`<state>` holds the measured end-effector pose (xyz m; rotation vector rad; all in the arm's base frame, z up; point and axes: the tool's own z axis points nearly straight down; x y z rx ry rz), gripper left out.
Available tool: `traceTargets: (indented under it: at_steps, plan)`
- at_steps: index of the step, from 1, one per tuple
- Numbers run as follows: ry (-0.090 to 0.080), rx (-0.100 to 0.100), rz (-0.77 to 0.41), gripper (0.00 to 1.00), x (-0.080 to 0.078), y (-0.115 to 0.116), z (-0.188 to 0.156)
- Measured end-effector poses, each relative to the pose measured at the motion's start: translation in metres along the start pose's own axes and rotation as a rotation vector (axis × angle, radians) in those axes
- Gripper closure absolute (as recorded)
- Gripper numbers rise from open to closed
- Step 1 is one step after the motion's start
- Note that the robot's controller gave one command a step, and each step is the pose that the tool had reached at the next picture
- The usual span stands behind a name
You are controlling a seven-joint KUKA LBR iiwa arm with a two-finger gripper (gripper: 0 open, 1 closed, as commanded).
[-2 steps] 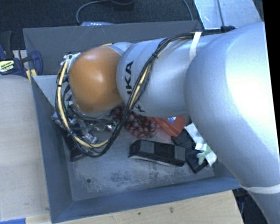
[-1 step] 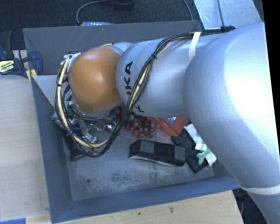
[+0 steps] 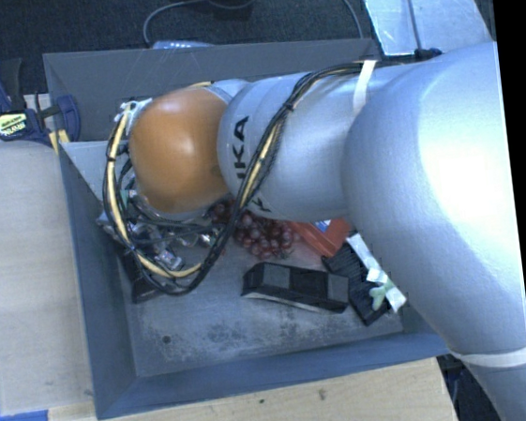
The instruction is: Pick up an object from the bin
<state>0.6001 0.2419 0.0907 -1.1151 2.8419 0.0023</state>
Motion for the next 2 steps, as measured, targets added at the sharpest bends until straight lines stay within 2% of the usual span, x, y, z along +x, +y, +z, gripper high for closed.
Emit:
traceTargets:
  at_steps: [1, 2]
  plan:
    - [0.0, 0.0, 0.0, 1.0, 0.0, 0.0, 0.0]
    - [-0.013, 0.004, -0.001, 1.0, 0.0037, 0.0043, -0.0057]
